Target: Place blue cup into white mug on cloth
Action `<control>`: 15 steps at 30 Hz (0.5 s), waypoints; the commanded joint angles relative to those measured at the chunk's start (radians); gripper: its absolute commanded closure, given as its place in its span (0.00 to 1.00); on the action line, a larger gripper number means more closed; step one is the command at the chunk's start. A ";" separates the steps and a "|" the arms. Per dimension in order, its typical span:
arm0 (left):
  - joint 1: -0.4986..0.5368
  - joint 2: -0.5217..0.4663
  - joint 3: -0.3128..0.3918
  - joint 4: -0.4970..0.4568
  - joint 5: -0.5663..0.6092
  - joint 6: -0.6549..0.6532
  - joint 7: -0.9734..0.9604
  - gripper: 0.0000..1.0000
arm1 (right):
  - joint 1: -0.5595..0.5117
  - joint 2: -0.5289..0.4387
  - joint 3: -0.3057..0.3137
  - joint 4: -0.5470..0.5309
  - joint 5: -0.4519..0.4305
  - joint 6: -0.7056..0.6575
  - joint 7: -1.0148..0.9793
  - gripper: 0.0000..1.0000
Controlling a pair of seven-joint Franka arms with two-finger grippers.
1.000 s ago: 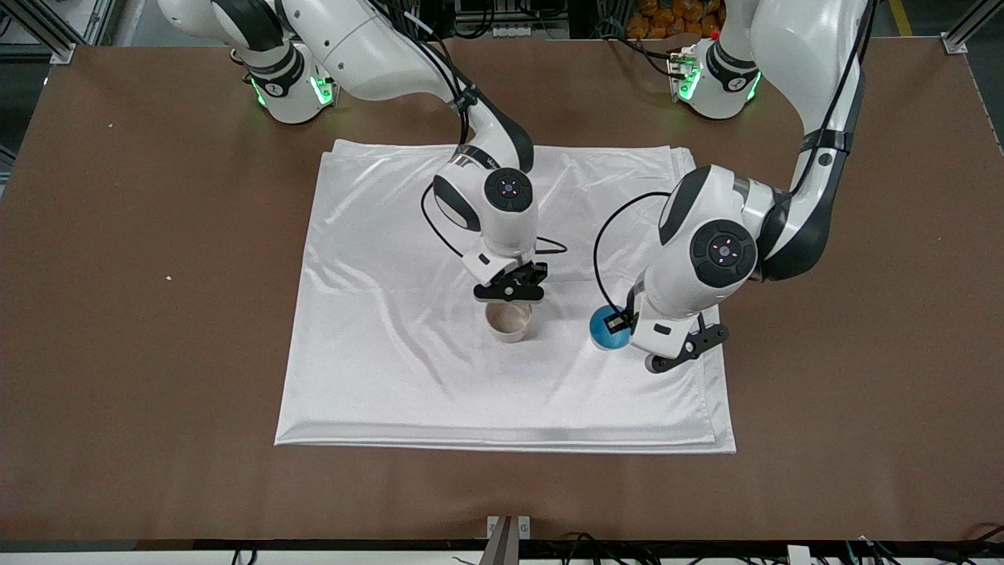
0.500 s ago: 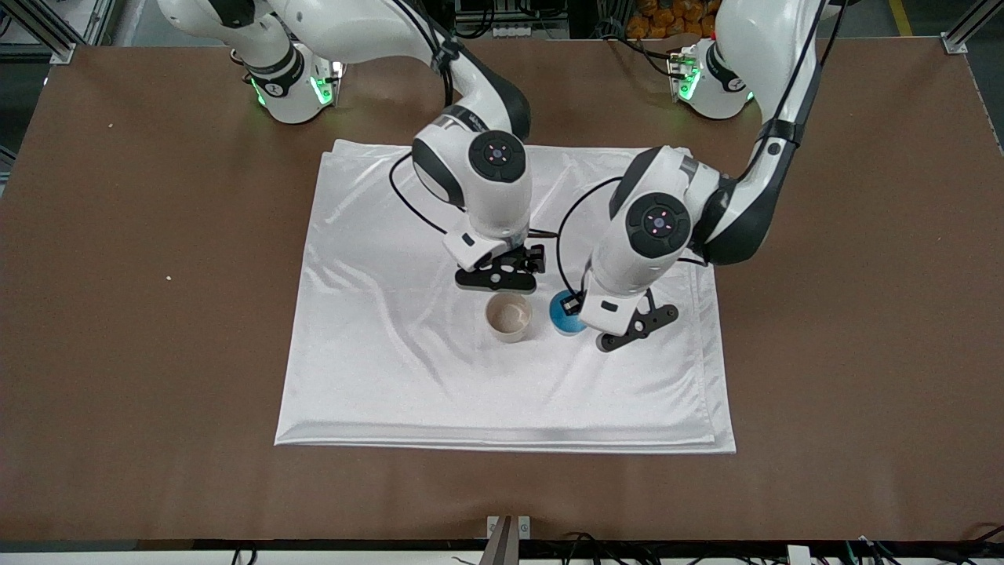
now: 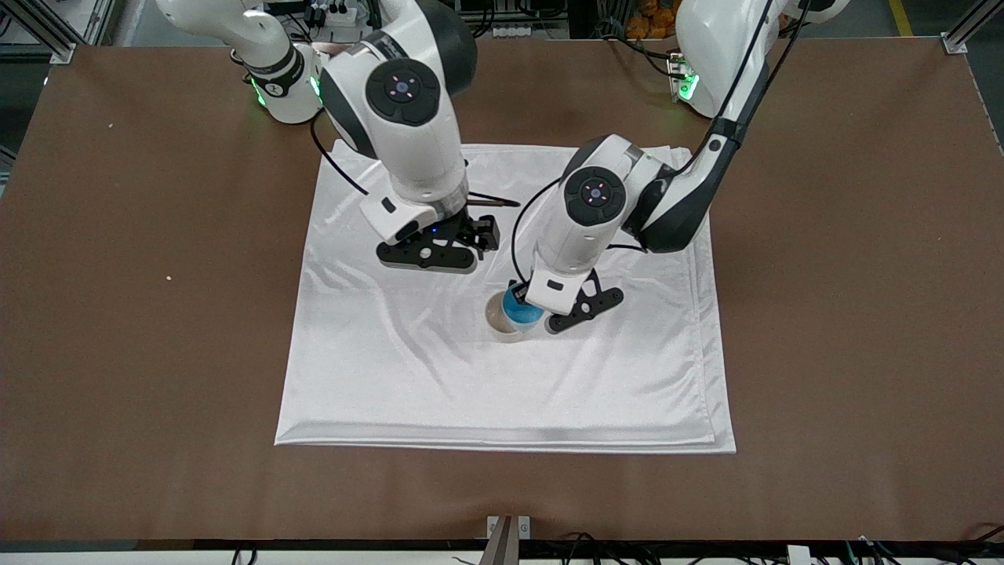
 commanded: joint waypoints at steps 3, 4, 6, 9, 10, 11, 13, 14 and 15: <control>-0.042 0.039 0.014 0.006 -0.010 0.054 -0.048 1.00 | -0.086 -0.125 0.010 -0.031 0.022 -0.111 -0.118 0.00; -0.046 0.045 0.014 0.005 -0.010 0.059 -0.050 1.00 | -0.092 -0.140 0.008 -0.032 0.020 -0.128 -0.129 0.00; -0.052 0.057 0.016 0.005 -0.009 0.071 -0.050 1.00 | -0.103 -0.166 0.004 -0.035 0.016 -0.158 -0.137 0.00; -0.054 0.070 0.016 0.005 -0.007 0.088 -0.050 1.00 | -0.147 -0.201 0.001 -0.038 0.019 -0.198 -0.152 0.00; -0.056 0.073 0.016 0.005 -0.007 0.094 -0.051 1.00 | -0.158 -0.212 0.001 -0.038 0.019 -0.210 -0.171 0.00; -0.056 0.074 0.016 0.005 -0.007 0.099 -0.051 1.00 | -0.166 -0.224 -0.001 -0.038 0.019 -0.220 -0.198 0.00; -0.057 0.080 0.017 0.003 -0.007 0.100 -0.051 1.00 | -0.192 -0.243 -0.001 -0.038 0.019 -0.235 -0.256 0.00; -0.057 0.083 0.016 0.003 -0.007 0.100 -0.051 1.00 | -0.209 -0.250 -0.001 -0.040 0.019 -0.244 -0.279 0.00; -0.059 0.086 0.016 0.003 -0.007 0.100 -0.050 1.00 | -0.223 -0.260 -0.001 -0.040 0.019 -0.253 -0.302 0.00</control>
